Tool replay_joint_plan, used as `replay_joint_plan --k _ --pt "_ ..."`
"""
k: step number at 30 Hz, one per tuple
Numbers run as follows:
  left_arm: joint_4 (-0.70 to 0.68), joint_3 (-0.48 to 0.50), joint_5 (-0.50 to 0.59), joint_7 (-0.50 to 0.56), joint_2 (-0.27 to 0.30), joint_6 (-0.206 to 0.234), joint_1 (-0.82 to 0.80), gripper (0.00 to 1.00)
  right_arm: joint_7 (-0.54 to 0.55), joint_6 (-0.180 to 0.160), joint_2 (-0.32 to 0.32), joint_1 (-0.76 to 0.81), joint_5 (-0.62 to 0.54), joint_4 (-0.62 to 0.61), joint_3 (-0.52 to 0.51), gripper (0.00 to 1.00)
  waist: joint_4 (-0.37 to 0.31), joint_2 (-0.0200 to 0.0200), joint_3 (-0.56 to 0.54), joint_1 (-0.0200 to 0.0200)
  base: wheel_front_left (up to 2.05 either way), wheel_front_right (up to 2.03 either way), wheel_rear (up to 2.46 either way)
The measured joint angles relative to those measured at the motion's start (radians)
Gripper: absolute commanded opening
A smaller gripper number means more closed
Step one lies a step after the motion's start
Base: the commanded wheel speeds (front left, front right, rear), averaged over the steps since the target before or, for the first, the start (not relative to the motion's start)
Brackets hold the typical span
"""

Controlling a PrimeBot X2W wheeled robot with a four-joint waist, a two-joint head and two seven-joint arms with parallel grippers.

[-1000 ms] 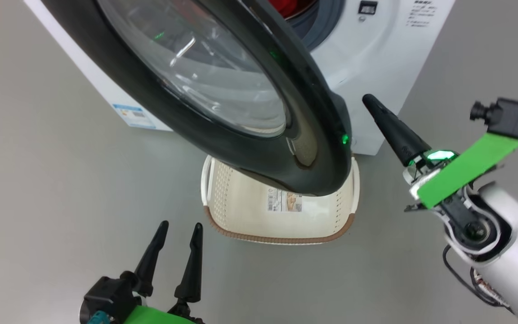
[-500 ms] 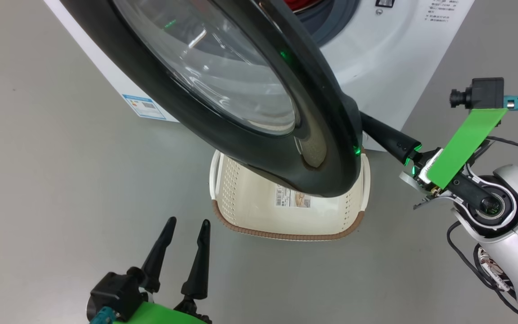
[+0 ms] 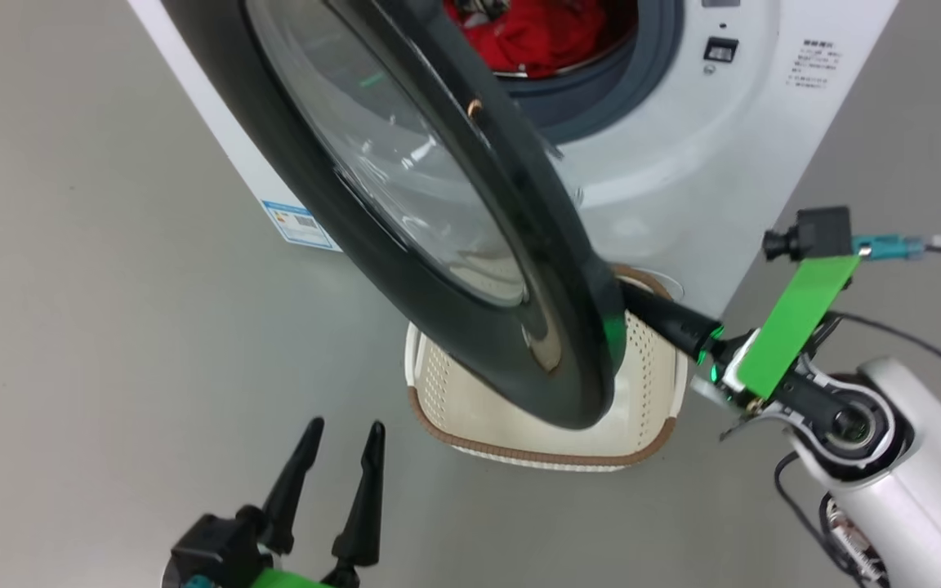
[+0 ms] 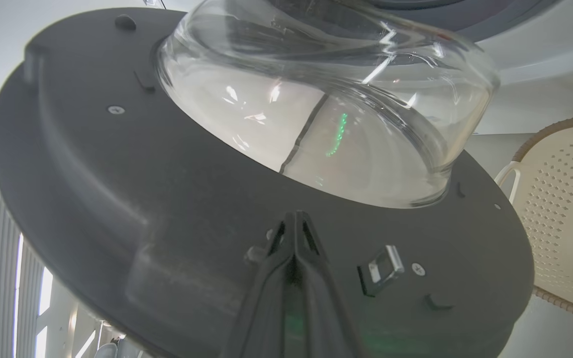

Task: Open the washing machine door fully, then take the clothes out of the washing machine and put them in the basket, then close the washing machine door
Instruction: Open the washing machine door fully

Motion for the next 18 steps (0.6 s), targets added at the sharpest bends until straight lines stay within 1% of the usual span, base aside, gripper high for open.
replay_joint_plan --k 10,18 --pt "0.004 0.001 0.010 0.000 0.000 -0.002 0.056 1.00 0.033 0.000 0.068 0.083 -0.042 0.004 -0.013 0.00 0.046 0.0000 -0.068 0.0000 0.00 0.00 0.00" --pt "0.005 0.004 0.019 0.000 0.001 -0.009 0.072 1.00 0.046 0.000 0.113 0.094 -0.067 0.002 -0.015 0.00 0.097 0.0000 -0.101 0.0000 0.00 0.00 0.00"
